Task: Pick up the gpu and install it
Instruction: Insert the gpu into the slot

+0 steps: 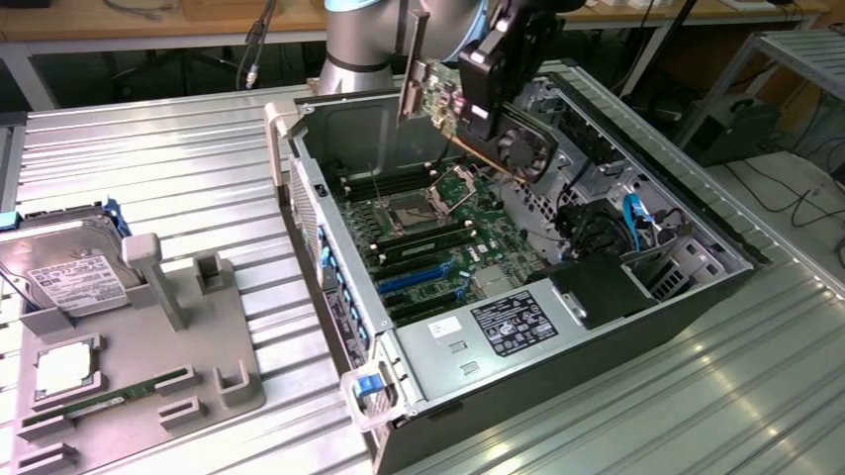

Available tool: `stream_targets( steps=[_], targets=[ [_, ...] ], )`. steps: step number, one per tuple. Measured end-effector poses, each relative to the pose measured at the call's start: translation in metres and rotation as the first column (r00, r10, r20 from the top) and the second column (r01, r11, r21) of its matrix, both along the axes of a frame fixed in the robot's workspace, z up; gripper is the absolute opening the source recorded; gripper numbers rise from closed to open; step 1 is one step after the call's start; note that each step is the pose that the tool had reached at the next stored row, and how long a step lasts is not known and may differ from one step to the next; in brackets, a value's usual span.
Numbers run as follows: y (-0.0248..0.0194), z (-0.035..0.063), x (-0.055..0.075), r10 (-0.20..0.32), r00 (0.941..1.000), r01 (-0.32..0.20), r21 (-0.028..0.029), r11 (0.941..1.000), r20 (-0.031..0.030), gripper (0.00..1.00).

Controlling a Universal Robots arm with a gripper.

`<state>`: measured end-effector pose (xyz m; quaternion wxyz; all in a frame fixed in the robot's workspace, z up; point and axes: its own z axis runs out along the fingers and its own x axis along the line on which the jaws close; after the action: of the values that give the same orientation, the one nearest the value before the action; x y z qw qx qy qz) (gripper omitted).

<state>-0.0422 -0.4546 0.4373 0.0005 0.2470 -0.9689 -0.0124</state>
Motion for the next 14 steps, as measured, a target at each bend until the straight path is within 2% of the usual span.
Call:
stream_targets(
  steps=[8,14],
  targets=[
    [-0.0005,0.0,0.0,0.096,0.9954,-0.096,0.0,0.9954,0.0001,0.28],
    [-0.0007,0.0,0.0,0.162,0.9869,-0.162,-0.0001,0.9869,0.0,0.28]
  ],
)
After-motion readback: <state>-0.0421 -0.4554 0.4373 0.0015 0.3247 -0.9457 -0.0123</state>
